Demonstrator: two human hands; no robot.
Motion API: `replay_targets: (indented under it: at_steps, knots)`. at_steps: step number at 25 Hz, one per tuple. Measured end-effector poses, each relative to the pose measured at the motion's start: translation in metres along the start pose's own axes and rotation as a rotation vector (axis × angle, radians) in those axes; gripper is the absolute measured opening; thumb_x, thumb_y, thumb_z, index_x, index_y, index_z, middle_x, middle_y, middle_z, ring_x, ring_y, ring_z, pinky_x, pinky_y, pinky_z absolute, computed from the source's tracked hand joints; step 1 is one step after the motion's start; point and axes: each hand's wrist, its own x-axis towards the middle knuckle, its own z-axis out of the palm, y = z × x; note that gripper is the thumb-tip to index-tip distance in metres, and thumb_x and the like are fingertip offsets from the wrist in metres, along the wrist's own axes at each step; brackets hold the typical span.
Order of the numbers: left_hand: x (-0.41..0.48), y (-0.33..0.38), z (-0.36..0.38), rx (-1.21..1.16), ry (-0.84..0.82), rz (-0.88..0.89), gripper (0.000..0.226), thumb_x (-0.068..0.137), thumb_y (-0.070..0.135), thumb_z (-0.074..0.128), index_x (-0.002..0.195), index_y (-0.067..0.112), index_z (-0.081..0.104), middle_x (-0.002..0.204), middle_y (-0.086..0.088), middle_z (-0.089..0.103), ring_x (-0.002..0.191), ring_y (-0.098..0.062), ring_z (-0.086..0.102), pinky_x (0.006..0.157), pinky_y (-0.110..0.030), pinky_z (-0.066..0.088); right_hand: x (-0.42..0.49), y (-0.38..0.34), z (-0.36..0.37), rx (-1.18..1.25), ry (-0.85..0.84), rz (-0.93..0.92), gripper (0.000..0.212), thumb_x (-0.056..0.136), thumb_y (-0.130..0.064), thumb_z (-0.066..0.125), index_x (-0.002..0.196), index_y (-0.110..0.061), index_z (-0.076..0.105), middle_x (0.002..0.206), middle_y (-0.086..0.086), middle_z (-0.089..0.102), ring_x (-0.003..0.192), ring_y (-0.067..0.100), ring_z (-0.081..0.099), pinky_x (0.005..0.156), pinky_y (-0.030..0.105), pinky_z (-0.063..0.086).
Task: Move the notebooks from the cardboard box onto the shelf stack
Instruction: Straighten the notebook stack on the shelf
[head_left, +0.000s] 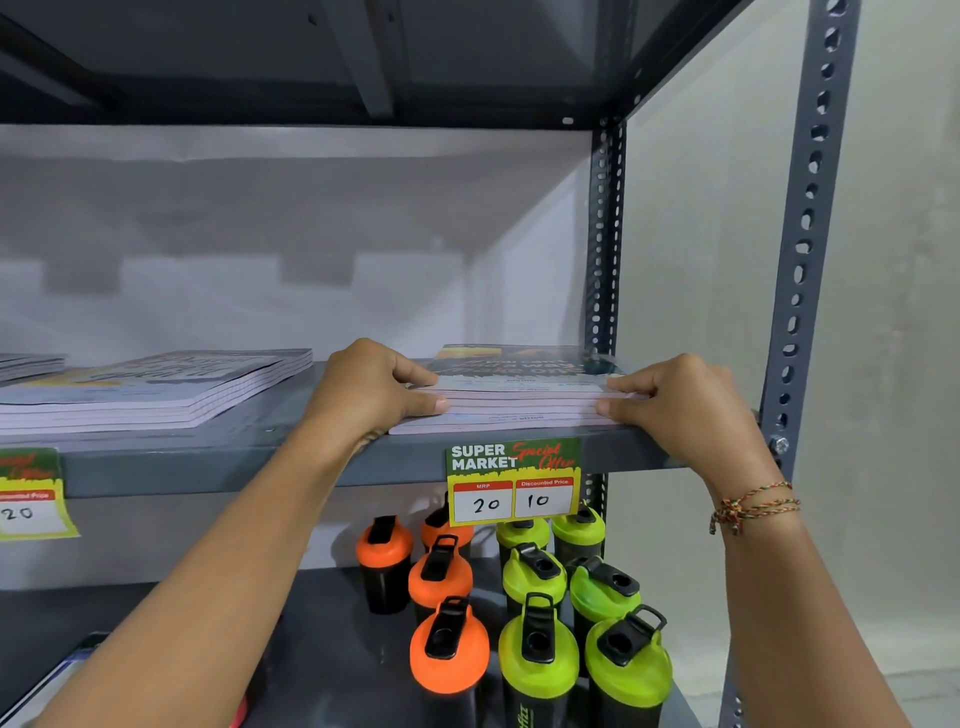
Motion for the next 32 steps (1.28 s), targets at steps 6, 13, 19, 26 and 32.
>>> replay_targets:
  at_steps: [6, 13, 19, 26, 32]
  knots:
    - [-0.014, -0.008, -0.007, -0.04, 0.041, -0.007, 0.037, 0.067, 0.017, 0.084, 0.103, 0.011, 0.075, 0.111, -0.007, 0.073, 0.098, -0.015, 0.063, 0.083, -0.022, 0.041, -0.006, 0.003, -0.004, 0.045, 0.019, -0.005, 0.033, 0.075, -0.026, 0.077, 0.104, -0.013, 0.072, 0.101, 0.008, 0.074, 0.075, 0.006, 0.053, 0.054, 0.006, 0.037]
    - [-0.023, -0.01, -0.01, 0.035, 0.061, 0.03, 0.038, 0.071, 0.021, 0.081, 0.107, 0.015, 0.073, 0.116, -0.003, 0.072, 0.102, -0.012, 0.062, 0.084, -0.021, 0.039, -0.005, 0.003, -0.003, 0.063, 0.001, -0.02, 0.032, 0.074, -0.026, 0.077, 0.103, -0.015, 0.072, 0.069, -0.009, 0.059, 0.06, -0.004, 0.047, 0.044, -0.001, 0.035]
    - [-0.023, -0.01, -0.014, 0.055, 0.002, 0.062, 0.042, 0.069, 0.017, 0.082, 0.11, 0.013, 0.072, 0.116, -0.001, 0.071, 0.093, -0.009, 0.061, 0.083, -0.019, 0.038, -0.004, 0.006, -0.005, 0.042, -0.046, -0.062, 0.036, 0.073, -0.026, 0.078, 0.106, -0.017, 0.071, 0.096, 0.004, 0.073, 0.08, 0.008, 0.053, 0.055, 0.001, 0.031]
    - [-0.02, -0.015, -0.018, 0.0, -0.029, 0.078, 0.041, 0.068, 0.015, 0.083, 0.107, 0.013, 0.073, 0.116, 0.001, 0.071, 0.085, -0.004, 0.06, 0.073, -0.009, 0.04, 0.0, 0.008, -0.004, 0.067, -0.053, -0.033, 0.037, 0.072, -0.023, 0.08, 0.106, -0.015, 0.071, 0.104, 0.011, 0.073, 0.087, 0.011, 0.056, 0.076, 0.02, 0.038]
    - [-0.023, -0.014, -0.019, -0.015, -0.032, 0.069, 0.041, 0.068, 0.015, 0.083, 0.108, 0.013, 0.072, 0.118, 0.001, 0.071, 0.089, -0.005, 0.062, 0.083, -0.016, 0.041, 0.004, 0.008, -0.012, 0.067, -0.139, 0.009, 0.032, 0.077, -0.019, 0.075, 0.108, -0.014, 0.07, 0.086, 0.008, 0.067, 0.082, 0.014, 0.055, 0.064, 0.022, 0.038]
